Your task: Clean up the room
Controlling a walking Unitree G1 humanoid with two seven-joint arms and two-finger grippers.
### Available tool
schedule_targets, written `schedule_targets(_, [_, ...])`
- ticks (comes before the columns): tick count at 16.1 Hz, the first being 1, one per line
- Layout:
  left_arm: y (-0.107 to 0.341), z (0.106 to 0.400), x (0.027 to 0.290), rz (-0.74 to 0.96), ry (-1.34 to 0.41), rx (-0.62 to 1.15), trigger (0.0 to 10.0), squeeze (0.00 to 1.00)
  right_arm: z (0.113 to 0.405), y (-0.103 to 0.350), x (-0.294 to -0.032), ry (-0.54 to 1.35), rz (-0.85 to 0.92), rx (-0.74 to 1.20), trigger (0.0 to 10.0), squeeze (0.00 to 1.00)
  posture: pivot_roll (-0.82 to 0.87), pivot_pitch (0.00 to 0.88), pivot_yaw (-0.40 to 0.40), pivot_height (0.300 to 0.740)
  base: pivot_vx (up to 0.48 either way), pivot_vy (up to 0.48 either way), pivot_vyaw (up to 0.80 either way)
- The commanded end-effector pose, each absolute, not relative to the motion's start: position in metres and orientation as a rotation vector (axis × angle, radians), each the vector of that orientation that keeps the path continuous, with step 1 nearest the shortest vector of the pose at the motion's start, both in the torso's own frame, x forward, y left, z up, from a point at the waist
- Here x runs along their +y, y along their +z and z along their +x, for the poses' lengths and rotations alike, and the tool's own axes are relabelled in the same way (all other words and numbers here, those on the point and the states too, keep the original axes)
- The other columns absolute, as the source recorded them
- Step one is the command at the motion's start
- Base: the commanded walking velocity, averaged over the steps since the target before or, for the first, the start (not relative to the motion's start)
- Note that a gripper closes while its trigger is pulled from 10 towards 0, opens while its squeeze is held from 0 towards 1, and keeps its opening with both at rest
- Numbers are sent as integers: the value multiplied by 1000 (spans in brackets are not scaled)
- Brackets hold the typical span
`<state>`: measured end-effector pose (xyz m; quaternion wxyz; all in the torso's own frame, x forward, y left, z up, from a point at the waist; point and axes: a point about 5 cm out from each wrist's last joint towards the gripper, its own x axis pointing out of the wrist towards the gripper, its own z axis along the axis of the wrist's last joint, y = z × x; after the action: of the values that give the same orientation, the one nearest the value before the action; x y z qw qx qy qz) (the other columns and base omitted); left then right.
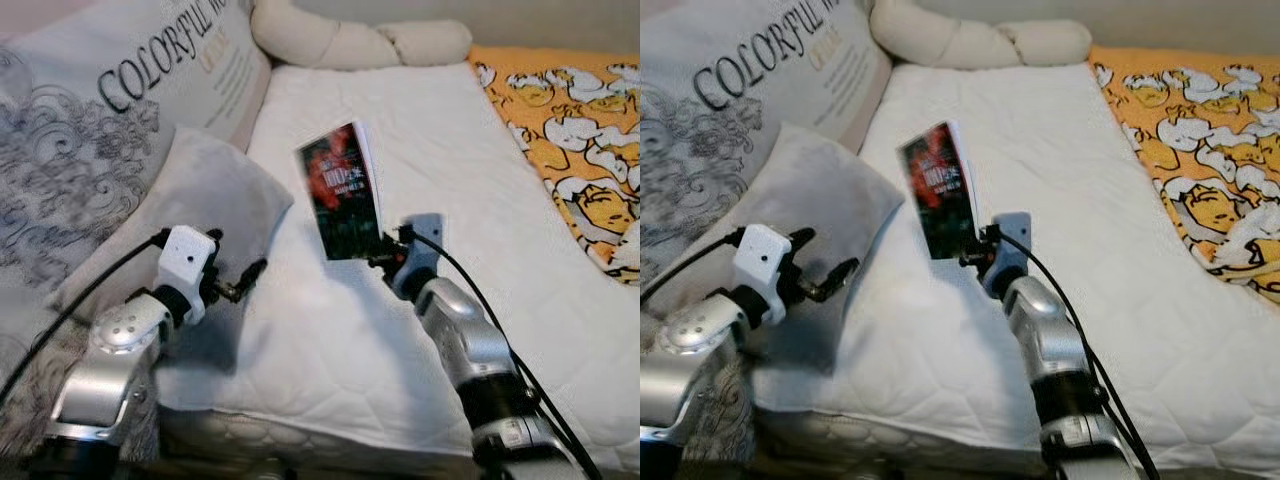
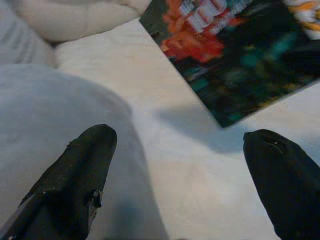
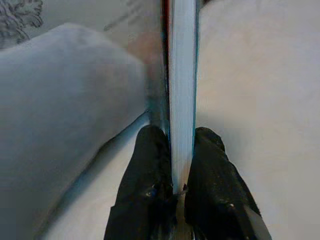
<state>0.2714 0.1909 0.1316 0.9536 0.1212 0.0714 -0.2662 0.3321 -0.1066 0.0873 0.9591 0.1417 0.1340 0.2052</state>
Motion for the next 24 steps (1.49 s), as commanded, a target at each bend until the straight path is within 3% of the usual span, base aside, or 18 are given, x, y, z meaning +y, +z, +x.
schedule_targets(1, [132,266,189,256,-629,184,10000,0,341,92,-104,443,385,299,10000,0,156,0,35,740,0,0,0])
schedule_targets(5, [127,260,192,312,-745,280,10000,0,346,74,-101,446,681,453,10000,0,194,0,33,740,0,0,0])
schedule_targets(6, [127,255,195,316,-794,321,10000,0,340,62,-99,466,831,534,10000,0,214,0,33,740,0,0,0])
schedule_targets(11, [117,240,191,322,-920,443,10000,0,326,35,-110,344,901,667,10000,0,269,0,17,740,0,0,0])
schedule_targets(13, [112,230,191,304,-965,510,10000,0,317,23,-116,303,854,721,10000,0,306,0,12,740,0,0,0])
schedule_targets(14, [112,225,192,281,-986,543,10000,0,313,17,-119,285,810,748,10000,141,313,0,16,740,0,0,0])
schedule_targets(15, [111,223,193,274,-996,557,10000,0,312,14,-121,269,785,758,10000,694,320,0,20,740,0,0,0])
schedule_targets(16, [111,220,194,270,-1013,576,10000,0,309,10,-124,241,753,773,10000,1000,321,0,22,740,0,0,0])
schedule_targets(24, [110,228,182,209,-992,531,10000,0,304,3,-171,54,699,747,10000,1000,244,0,25,740,0,0,0])
